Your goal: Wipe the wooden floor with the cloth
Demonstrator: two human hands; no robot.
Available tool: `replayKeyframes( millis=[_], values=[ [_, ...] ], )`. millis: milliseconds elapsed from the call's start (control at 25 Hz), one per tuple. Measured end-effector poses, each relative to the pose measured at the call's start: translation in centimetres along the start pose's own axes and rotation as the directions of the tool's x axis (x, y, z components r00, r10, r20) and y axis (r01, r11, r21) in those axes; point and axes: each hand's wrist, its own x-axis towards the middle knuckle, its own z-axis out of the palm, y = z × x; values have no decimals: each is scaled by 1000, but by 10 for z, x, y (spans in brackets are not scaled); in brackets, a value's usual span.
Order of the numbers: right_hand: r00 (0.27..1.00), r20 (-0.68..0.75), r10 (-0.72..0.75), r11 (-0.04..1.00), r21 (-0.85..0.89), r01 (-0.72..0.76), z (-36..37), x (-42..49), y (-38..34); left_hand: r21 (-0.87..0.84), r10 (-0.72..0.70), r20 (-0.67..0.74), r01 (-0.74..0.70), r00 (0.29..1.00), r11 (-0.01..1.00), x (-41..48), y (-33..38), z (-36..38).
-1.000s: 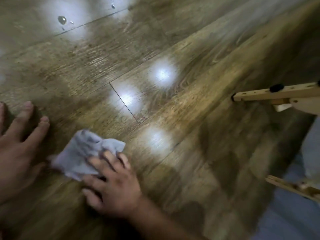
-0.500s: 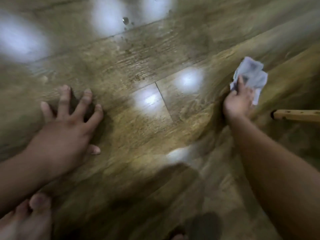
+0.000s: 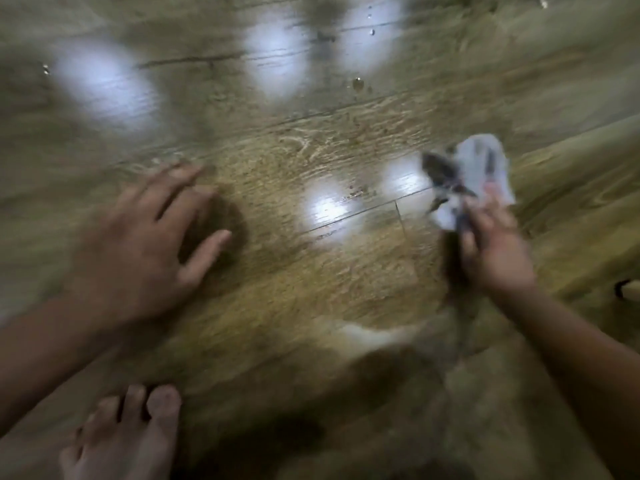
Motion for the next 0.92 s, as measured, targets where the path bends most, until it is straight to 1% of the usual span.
replayKeyframes(
  millis=[40,80,120,160,200,240,280,320,360,400,440,480,520,560,600,640,720,760,800,840,920],
  values=[
    [979,-16,203,979,20,-202,-12,27,23,-10,-53,-43,53,998,999,3,-16,-3],
    [937,-22,348,935,87,-345,-23,49,32,-22,-109,-76,108,991,994,8,-33,-5],
    [902,-23,430,889,187,-419,-25,67,25,-34,-155,-102,153,983,988,13,-48,-7],
    [875,-44,482,855,240,-459,-23,76,3,-53,-188,-122,183,974,982,18,-62,-8],
    [859,-71,506,845,240,-478,-17,77,-30,-69,-201,-145,193,969,979,22,-70,-8],
    [864,-94,494,858,211,-468,-7,68,-68,-69,-187,-163,178,969,982,25,-74,-4],
    [888,-102,447,886,187,-425,5,50,-111,-39,-146,-169,142,975,989,26,-75,0],
    [930,-102,354,928,162,-335,15,30,-159,-2,-99,-163,100,982,995,26,-76,4],
    [973,-71,217,968,146,-206,21,9,-208,18,-59,-152,62,987,998,25,-77,7],
    [999,-22,47,990,132,-44,25,-8,-253,13,-44,-150,47,988,999,24,-78,7],
    [989,40,-141,982,136,134,24,-19,-289,-14,-56,-153,55,987,998,24,-79,5],
    [945,108,-310,945,147,293,21,-22,-310,-40,-76,-159,70,984,997,25,-80,5],
    [883,174,-436,898,151,414,17,-20,-316,-51,-94,-161,87,983,995,25,-80,4],
    [840,204,-504,864,139,484,12,-11,-307,-54,-98,-152,90,984,994,25,-80,2],
    [844,229,-485,874,104,474,6,0,-286,-51,-84,-124,78,989,996,27,-80,1],
    [880,266,-393,918,62,391,-2,12,-257,-42,-75,-77,72,994,997,29,-78,0],
    [960,244,-137,988,-30,149,-16,45,-181,38,-81,4,81,997,996,35,-74,-3],
    [968,252,1,998,-54,14,-23,61,-143,81,-89,41,85,995,993,37,-71,-4],
    [958,248,143,990,-49,-135,-31,79,-113,111,-95,62,87,994,990,38,-71,-4],
    [940,232,252,966,-6,-258,-37,96,-95,136,-100,72,89,992,987,39,-71,-5],
    [904,192,381,915,64,-399,-36,107,-101,167,-101,77,87,992,982,38,-71,-4]
  ],
)
